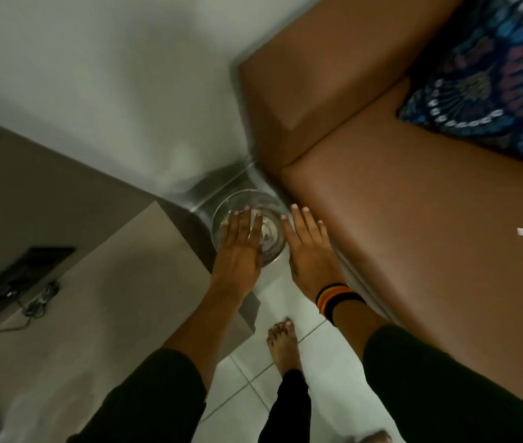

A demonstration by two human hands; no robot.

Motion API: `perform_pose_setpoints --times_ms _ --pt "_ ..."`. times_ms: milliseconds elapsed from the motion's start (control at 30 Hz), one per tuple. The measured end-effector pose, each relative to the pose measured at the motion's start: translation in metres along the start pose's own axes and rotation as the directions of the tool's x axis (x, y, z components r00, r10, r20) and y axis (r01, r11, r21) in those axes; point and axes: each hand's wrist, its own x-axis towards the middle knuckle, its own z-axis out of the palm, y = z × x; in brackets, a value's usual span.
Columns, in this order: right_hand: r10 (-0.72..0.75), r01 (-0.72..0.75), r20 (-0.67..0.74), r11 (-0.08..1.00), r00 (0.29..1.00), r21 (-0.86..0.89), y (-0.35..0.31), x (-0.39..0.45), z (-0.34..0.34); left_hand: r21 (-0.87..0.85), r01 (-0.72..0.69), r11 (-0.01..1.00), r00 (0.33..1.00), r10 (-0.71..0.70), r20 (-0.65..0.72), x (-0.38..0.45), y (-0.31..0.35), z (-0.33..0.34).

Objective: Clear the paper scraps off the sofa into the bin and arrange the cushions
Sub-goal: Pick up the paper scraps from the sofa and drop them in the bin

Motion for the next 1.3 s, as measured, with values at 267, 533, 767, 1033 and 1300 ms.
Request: perform_pose_setpoints --times_ms 267,533,767,1033,1300 --pt "0.289 -0.302 -0.142 0.95 0.947 -0.077 0.093 -0.107 -0.117 0.048 -0.353 0.934 0.923 0.356 -0.148 -0.024 0.168 -0.047" --pt "0.577 -0.577 -0.182 0.815 0.796 0.057 0.26 -0.247 -0.159 0.088 -0.609 0.788 0.785 0.615 -0.078 -0.022 0.381 0.003" --pt "0.75 -0.74 -0.154 0.661 0.643 0.127 0.393 -0.366 -0.162 0.097 -0.709 0.698 0.705 0.706 0.065 -0.026 0.529 0.07" --pt "0.78 -0.752 -0.021 0.61 0.625 0.249 0.51 -0.394 -0.155 0.222 -0.721 0.656 0.677 0.735 0.028 0.001 0.642 0.111" --pt "0.718 -0.702 -0.013 0.683 0.696 0.2 0.511 -0.368 -0.142 0.286 -0.636 0.717 0.772 0.591 0.236 0.059 0.657 0.089"
